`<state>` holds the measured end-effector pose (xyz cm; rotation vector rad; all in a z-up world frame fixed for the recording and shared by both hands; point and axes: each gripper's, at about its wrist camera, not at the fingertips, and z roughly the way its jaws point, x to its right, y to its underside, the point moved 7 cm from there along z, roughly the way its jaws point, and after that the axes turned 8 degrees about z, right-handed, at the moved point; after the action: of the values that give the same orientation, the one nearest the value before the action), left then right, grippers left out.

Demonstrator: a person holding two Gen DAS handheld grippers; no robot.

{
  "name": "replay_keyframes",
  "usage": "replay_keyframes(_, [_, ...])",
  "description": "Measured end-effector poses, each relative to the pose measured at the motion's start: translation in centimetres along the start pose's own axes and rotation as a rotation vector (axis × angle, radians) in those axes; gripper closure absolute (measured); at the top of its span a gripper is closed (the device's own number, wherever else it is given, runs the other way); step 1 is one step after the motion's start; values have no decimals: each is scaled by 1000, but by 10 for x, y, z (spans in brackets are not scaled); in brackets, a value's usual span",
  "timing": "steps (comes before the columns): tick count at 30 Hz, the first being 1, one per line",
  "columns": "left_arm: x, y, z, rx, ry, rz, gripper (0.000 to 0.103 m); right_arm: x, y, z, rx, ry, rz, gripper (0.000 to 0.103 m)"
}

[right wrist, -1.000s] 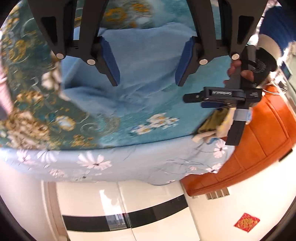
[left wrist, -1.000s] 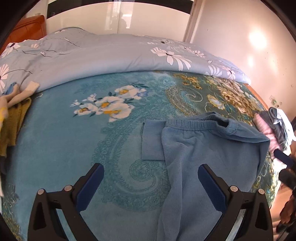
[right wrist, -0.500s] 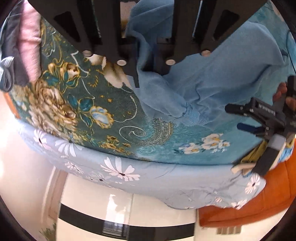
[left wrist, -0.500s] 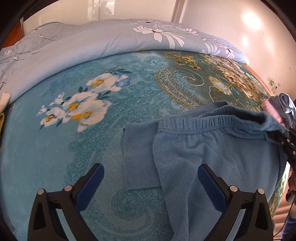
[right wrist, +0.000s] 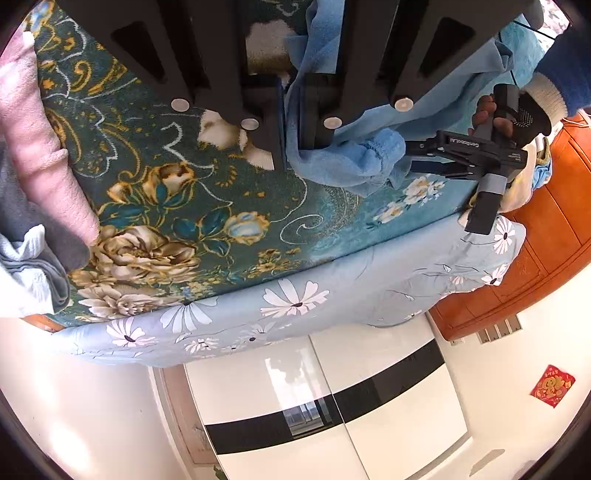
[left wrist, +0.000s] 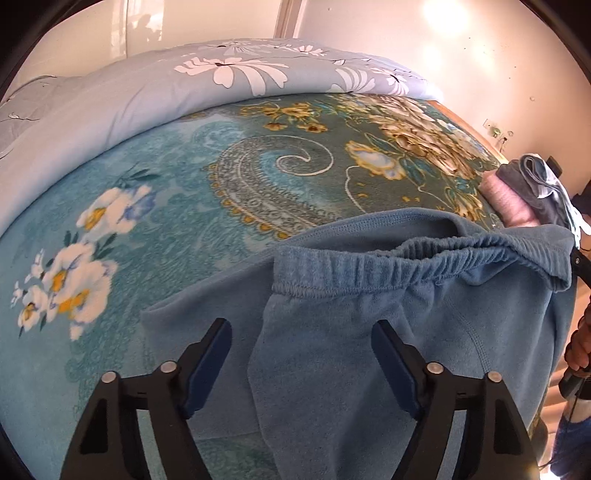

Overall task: Fold clothes
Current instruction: 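Grasp the sweatpants waistband with the left gripper while the right gripper holds the leg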

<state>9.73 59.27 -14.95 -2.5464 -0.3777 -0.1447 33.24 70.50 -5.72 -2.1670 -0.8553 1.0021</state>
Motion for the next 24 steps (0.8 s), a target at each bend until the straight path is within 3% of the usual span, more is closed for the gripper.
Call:
replay_keyframes(3, [5,0,-2,16,51,-27,64,-1,-3,-7,3,-10,2,97])
replay_keyframes(4, [7,0,-5,26,52,-35,86,-2,-4,-9,6,-10,-1,97])
replay_keyframes(5, [8,0,-9,37,48,-42,99,-3,-6,-11,8,-11,0,97])
replay_keyframes(10, [35,-11,-49,130,4,2,100,-8,-27,-33,40,-14,4,97])
replay_keyframes(13, [67,-29,-92,215,-7,59,100,-11,-57,-61,102,29,-33,97])
replay_keyframes(19, [161,-79,-211,493,17,205,100,-29,-157,-154,276,179,-144,97])
replay_keyframes(24, [194,-88,-316,724,61,210,100,-105,-238,-236,445,230,-288,97])
